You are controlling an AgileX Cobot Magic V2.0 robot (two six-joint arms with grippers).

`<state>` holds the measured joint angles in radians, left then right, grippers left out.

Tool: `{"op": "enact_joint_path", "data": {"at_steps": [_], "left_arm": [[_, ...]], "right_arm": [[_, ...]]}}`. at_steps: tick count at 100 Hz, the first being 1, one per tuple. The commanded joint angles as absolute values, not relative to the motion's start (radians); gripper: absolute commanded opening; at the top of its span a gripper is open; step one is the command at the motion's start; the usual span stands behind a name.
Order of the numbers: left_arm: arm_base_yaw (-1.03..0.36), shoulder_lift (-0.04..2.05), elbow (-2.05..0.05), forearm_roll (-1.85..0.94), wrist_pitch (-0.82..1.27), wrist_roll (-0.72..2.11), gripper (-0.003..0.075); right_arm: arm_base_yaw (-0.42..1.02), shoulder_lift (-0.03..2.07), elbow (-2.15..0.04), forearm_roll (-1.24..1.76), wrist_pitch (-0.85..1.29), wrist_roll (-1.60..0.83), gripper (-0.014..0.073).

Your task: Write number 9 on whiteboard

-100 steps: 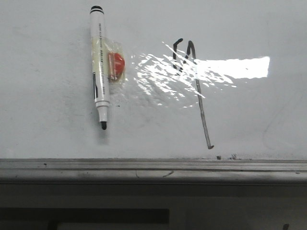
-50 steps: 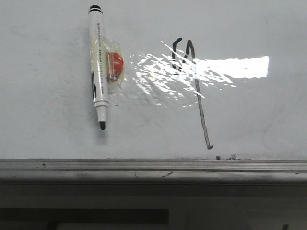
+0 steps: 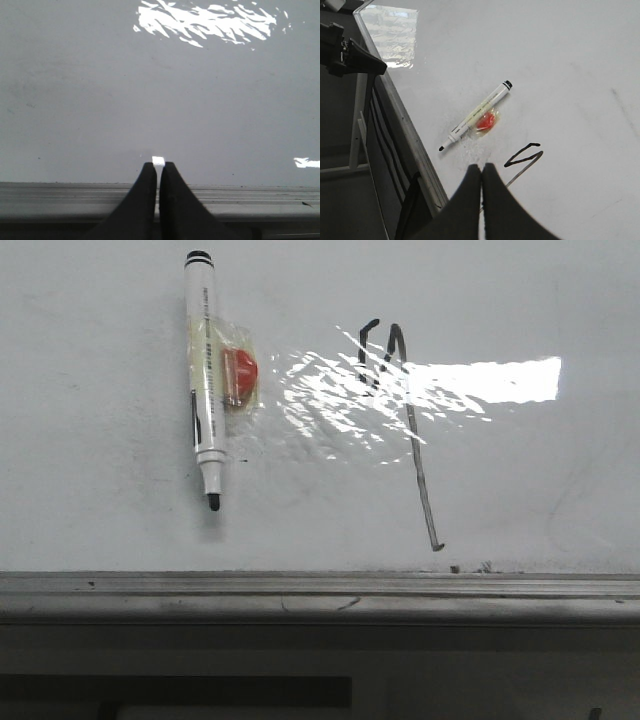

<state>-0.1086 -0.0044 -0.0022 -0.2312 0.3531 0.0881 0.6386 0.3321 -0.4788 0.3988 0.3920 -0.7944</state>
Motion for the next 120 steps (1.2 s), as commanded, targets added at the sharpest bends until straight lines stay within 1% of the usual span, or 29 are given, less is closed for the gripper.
{"op": "enact_joint_path", "data": {"at_steps": [1, 13, 19, 24, 25, 34, 39, 44, 50, 56, 59, 67, 69, 85, 105, 109, 120], "left_arm": [[-0.105, -0.032, 0.019, -0.233, 0.312, 0.08, -0.002], [-0.105, -0.032, 0.019, -0.233, 0.312, 0.08, -0.002], [-0.105, -0.032, 0.019, -0.233, 0.312, 0.08, -0.002], [-0.105, -0.032, 0.019, -0.233, 0.312, 0.08, -0.002], [-0.105, -0.032, 0.019, -0.233, 0.312, 0.08, -0.002], [-0.105, -0.032, 0.019, -0.233, 0.312, 0.08, -0.002], [-0.105, -0.032, 0.019, -0.233, 0.312, 0.08, -0.002], [-0.105, -0.032, 0.019, -0.233, 0.312, 0.08, -0.002], [-0.105, -0.032, 0.019, -0.233, 0.312, 0.08, -0.002], [-0.105, -0.032, 0.019, -0.233, 0.31, 0.08, -0.002], [-0.105, -0.032, 0.019, -0.233, 0.31, 0.08, -0.002], [-0.105, -0.032, 0.019, -0.233, 0.31, 0.08, -0.002], [-0.105, -0.032, 0.019, -0.233, 0.31, 0.08, -0.002], [-0.105, -0.032, 0.019, -0.233, 0.31, 0.08, -0.002], [-0.105, -0.032, 0.019, -0.233, 0.31, 0.08, -0.002], [-0.105, -0.032, 0.019, -0.233, 0.31, 0.08, -0.002], [-0.105, -0.032, 0.019, -0.236, 0.31, 0.082, -0.002]], "right_arm": [[0.632, 0.337, -0.502, 0.399, 0.324, -0.795, -0.0061], [0.63, 0.331, -0.47, 0.388, 0.319, -0.795, -0.0061], [0.615, 0.331, -0.424, 0.272, 0.275, -0.764, -0.0061], [0.597, 0.331, -0.367, 0.199, 0.19, -0.665, -0.0061], [0.592, 0.331, -0.348, 0.19, 0.163, -0.607, -0.0061], [0.556, 0.331, -0.211, 0.014, -0.04, -0.352, -0.0061], [0.526, 0.331, -0.112, -0.057, -0.186, -0.202, -0.0061], [0.497, 0.331, -0.026, -0.069, -0.301, -0.114, -0.0061], [0.465, 0.331, 0.052, -0.069, -0.398, -0.07, -0.0061], [0.433, 0.32, 0.015, -0.092, -0.204, -0.068, -0.0061], [0.418, 0.318, 0.015, -0.092, -0.165, -0.068, -0.0061], [0.374, 0.302, 0.044, -0.1, -0.171, -0.068, -0.0061], [0.361, 0.289, 0.039, -0.109, -0.1, -0.068, -0.0061], [0.276, 0.19, 0.041, -0.139, 0.05, -0.068, -0.0061], [0.258, 0.008, 0.041, -0.14, 0.318, -0.068, -0.0061], [0.258, -0.031, 0.039, -0.141, 0.306, -0.069, -0.0061], [0.258, -0.023, 0.039, -0.141, 0.283, -0.069, -0.0061]]}}
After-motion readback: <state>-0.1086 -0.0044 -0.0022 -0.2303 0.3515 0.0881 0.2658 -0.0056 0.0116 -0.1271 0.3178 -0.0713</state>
